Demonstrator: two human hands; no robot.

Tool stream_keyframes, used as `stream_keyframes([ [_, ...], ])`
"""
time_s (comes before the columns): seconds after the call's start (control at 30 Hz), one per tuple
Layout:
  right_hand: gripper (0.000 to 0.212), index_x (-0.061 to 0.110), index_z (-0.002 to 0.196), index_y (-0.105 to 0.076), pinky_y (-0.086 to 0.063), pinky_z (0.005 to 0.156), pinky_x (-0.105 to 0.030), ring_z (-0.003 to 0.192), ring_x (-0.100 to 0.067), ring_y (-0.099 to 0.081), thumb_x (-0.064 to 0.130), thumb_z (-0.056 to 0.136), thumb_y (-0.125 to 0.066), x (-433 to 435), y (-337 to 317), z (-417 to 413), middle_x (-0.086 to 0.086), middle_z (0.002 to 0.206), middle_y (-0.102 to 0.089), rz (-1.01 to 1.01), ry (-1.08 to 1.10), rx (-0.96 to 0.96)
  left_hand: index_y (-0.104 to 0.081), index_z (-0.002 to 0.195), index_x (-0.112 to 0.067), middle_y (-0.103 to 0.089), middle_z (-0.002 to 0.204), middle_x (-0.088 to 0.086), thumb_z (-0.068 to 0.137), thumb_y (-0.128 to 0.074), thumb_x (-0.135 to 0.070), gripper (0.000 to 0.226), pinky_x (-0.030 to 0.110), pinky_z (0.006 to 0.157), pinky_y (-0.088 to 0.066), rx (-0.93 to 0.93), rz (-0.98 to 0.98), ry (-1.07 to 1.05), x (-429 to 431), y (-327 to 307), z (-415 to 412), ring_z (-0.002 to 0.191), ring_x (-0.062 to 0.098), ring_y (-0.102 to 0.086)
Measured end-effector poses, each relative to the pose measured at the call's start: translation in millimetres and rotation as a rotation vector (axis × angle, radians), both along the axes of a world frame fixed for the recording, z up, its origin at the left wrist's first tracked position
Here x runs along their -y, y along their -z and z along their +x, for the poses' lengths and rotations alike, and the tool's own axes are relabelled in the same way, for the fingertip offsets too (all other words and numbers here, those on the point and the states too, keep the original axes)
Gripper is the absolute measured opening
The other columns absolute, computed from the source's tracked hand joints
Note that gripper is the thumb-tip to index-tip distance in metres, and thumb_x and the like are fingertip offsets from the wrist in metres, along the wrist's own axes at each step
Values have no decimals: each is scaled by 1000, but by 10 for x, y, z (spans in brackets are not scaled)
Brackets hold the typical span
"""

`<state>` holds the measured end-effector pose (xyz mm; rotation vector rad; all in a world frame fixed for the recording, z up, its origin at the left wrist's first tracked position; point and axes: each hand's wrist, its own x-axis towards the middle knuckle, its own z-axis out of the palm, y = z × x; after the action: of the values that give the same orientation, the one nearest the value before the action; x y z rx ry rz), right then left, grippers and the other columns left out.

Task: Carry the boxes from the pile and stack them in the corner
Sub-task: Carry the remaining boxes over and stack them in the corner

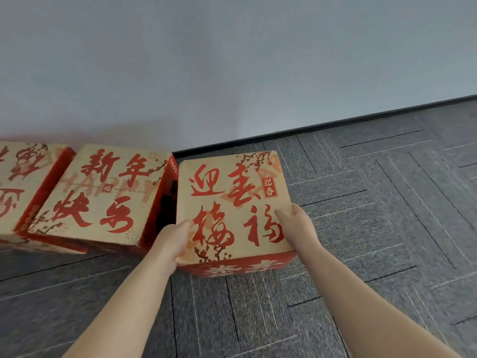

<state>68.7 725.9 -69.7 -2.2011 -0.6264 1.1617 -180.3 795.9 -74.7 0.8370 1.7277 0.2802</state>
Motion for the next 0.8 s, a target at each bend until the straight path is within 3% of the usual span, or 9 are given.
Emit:
stream_keyframes([
  [0.2,19,25,114,-61,-60,66,-37,78,-18,-74,35,103,-50,122,-1717,77,1,93,-75,48,53,-25,-59,126,-15,-67,111,3,102,-50,-39,34,41,91,-50,33,30,22,77,-1635,8,100,22,-61],
  [0.3,22,25,118,-63,-59,59,-34,74,-18,-76,35,103,-50,96,-2890,89,1,91,-77,92,58,-34,-58,133,-20,-63,123,-3,103,-51,-39,36,46,105,-45,77,65,13,21,-2859,1,119,28,-58],
  [0.37,22,28,121,-62,-65,63,-36,76,-19,-78,36,105,-50,68,-3738,72,2,91,-79,135,49,-44,-56,138,-19,-55,123,-7,103,-52,-42,42,49,109,-38,89,112,27,-6,-3751,-56,131,29,-50],
  [0.43,26,30,128,-60,-66,66,-36,78,-19,-79,37,105,-50,2,-4595,6,3,93,-80,176,49,-54,-60,132,-19,-60,127,-4,97,-56,-52,48,50,104,-40,99,153,12,-63,-4617,-158,123,28,-54],
  [0.53,36,27,140,-55,-62,64,-32,82,-18,-78,37,105,-53,-59,-5683,-143,3,102,-78,229,29,-54,-66,113,-16,-70,112,5,90,-62,-59,49,46,94,-47,112,242,17,-51,-5743,-346,98,22,-63],
  [0.6,41,21,143,-51,-59,62,-30,85,-17,-76,34,104,-56,-63,-6316,-286,1,106,-75,258,26,-53,-69,108,-19,-75,103,4,84,-67,-64,51,51,94,-54,119,290,18,4,-6430,-515,95,27,-70],
  [0.7,40,17,141,-54,-59,65,-30,89,-17,-74,29,103,-57,-42,-7006,-563,1,107,-73,333,4,-54,-67,113,-25,-76,106,1,83,-70,-62,48,54,90,-58,146,410,-34,106,-7114,-844,96,28,-72],
  [0.8,33,19,136,-61,-62,73,-34,93,-18,-75,28,104,-58,-82,-7348,-833,3,107,-76,430,-52,-69,-58,121,-25,-73,109,1,84,-72,-59,52,49,82,-62,201,529,-160,176,-7474,-1120,93,25,-73],
])
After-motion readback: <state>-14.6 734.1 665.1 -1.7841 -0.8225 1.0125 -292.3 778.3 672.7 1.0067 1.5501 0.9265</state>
